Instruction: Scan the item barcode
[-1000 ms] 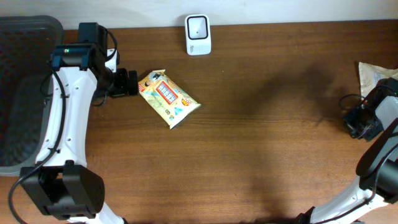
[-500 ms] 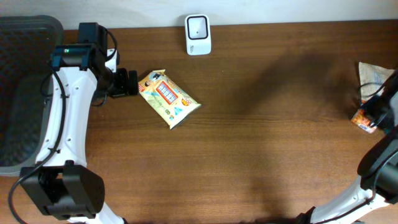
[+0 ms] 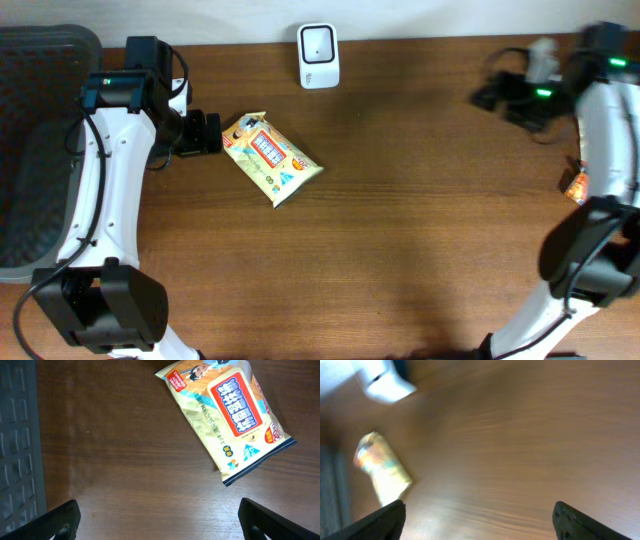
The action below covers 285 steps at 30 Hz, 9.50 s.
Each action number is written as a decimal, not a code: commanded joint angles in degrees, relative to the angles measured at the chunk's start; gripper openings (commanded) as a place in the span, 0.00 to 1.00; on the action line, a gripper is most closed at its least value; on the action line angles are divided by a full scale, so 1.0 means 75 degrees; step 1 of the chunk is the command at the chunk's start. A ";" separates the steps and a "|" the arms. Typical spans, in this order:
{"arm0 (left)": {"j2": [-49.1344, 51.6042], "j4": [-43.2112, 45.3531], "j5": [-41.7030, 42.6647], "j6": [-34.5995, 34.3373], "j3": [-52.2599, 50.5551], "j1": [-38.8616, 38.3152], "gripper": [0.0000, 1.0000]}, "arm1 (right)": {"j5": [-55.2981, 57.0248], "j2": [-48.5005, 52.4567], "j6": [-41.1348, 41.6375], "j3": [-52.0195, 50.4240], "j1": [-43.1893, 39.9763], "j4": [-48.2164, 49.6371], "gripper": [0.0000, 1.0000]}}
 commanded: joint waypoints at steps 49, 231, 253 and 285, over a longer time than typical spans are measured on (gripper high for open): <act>-0.0131 -0.0003 -0.0029 0.0012 -0.0023 0.0012 0.99 | 0.3249 0.1393 0.1405 -0.0230 0.5321 -0.0213 0.11; 0.1370 0.5164 0.3902 -0.2151 -0.3080 -0.3048 0.00 | 0.2063 0.0627 0.2337 -0.1833 0.3742 0.0216 0.04; 0.0289 0.4348 0.0883 -0.2702 -0.2710 -0.2430 0.00 | 0.3077 -0.0192 0.2363 -0.2597 0.3742 0.0376 0.04; 0.1134 0.3518 0.1361 -0.2014 -0.2719 -0.1402 0.99 | 0.1903 0.1125 0.1673 -0.2725 0.3777 0.1871 0.75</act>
